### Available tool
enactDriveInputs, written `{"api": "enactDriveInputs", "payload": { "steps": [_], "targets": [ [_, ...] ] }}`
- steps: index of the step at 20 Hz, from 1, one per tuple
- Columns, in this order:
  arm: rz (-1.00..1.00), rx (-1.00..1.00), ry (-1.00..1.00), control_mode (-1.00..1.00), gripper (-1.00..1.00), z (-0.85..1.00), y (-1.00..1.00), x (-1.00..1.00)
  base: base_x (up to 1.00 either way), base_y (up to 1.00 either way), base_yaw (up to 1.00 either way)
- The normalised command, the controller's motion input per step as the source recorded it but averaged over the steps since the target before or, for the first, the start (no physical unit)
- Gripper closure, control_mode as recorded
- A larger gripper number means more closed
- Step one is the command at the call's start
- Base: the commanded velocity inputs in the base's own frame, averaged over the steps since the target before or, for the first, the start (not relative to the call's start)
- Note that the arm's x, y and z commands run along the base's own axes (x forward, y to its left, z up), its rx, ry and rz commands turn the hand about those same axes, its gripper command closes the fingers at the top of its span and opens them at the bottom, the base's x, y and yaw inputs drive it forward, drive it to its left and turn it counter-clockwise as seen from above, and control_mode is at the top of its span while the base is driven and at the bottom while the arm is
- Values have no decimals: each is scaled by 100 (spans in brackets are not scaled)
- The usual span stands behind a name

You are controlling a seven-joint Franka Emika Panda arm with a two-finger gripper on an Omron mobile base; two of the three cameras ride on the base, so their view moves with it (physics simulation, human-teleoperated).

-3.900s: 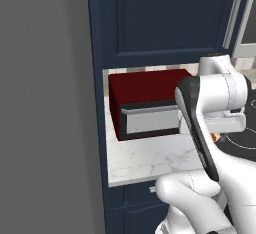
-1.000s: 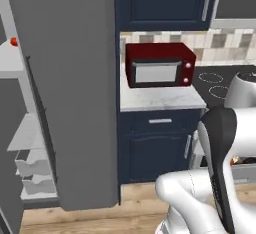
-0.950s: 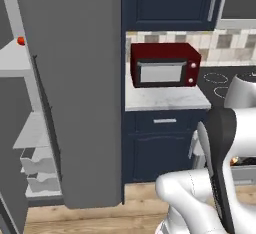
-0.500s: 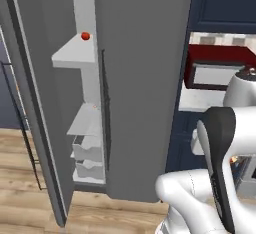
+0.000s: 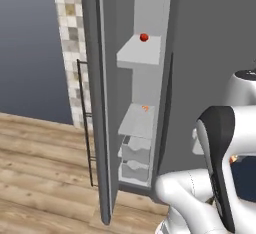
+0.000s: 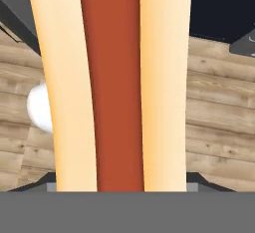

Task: Store the hot dog in the freezer for long-term storage. Close the freezer door after placing the cooked food.

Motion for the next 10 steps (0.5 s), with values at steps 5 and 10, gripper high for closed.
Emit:
{"api": "enactDriveInputs", "payload": {
  "steps": [5, 10],
  "targets": [
    [0, 0, 0, 100, 100, 0, 0, 0, 48, 18, 4],
    [0, 0, 0, 100, 100, 0, 0, 0, 57, 0, 4]
  ]
}}
